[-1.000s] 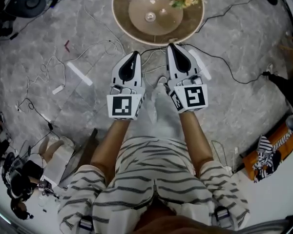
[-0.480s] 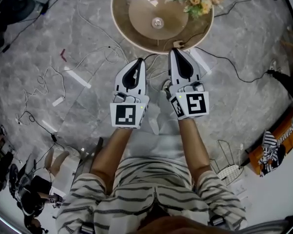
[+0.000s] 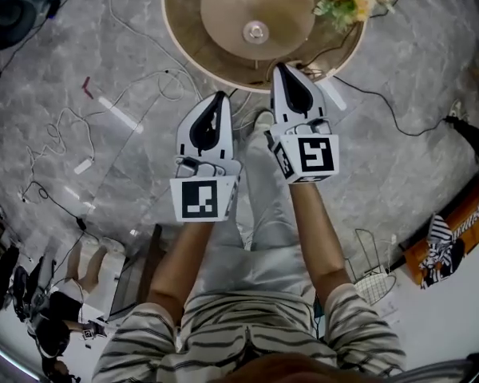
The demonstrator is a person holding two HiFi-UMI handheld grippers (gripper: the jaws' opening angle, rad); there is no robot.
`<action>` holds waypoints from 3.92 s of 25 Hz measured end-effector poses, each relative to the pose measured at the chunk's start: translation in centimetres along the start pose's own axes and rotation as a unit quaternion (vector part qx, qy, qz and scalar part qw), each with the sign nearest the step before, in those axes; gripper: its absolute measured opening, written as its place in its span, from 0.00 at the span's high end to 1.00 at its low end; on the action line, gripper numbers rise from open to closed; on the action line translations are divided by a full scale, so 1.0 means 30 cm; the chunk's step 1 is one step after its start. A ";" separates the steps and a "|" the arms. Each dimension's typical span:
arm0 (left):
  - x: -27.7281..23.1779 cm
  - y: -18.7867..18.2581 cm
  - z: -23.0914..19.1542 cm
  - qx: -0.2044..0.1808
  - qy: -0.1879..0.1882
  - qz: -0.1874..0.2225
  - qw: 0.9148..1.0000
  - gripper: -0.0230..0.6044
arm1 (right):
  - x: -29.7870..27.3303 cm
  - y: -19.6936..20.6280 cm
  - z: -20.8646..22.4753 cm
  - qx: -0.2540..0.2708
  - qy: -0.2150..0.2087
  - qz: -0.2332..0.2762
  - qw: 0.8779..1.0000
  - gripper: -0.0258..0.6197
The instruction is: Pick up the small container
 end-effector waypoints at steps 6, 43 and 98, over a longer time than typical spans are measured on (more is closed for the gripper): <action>-0.093 0.074 -0.004 0.011 -0.019 -0.010 1.000 0.96 | -0.097 0.104 0.093 0.002 -0.007 -0.018 1.000 0.95; -0.223 0.194 -0.097 0.009 -0.044 -0.033 0.998 0.96 | -0.505 0.467 0.219 0.050 0.004 -0.131 0.990 0.35; -0.027 -0.133 -0.098 -0.027 -0.073 0.035 0.996 0.97 | -0.238 0.088 0.069 0.051 -0.024 -0.100 0.993 0.43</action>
Point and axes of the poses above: the fingertips, and each gripper's own axes: x backward along the fingers, z to its right, y out of its underside, the point moved 2 cm from there along x, backward along the fingers, and after that the axes turned 9 degrees about -y, right-handed, at the moved point
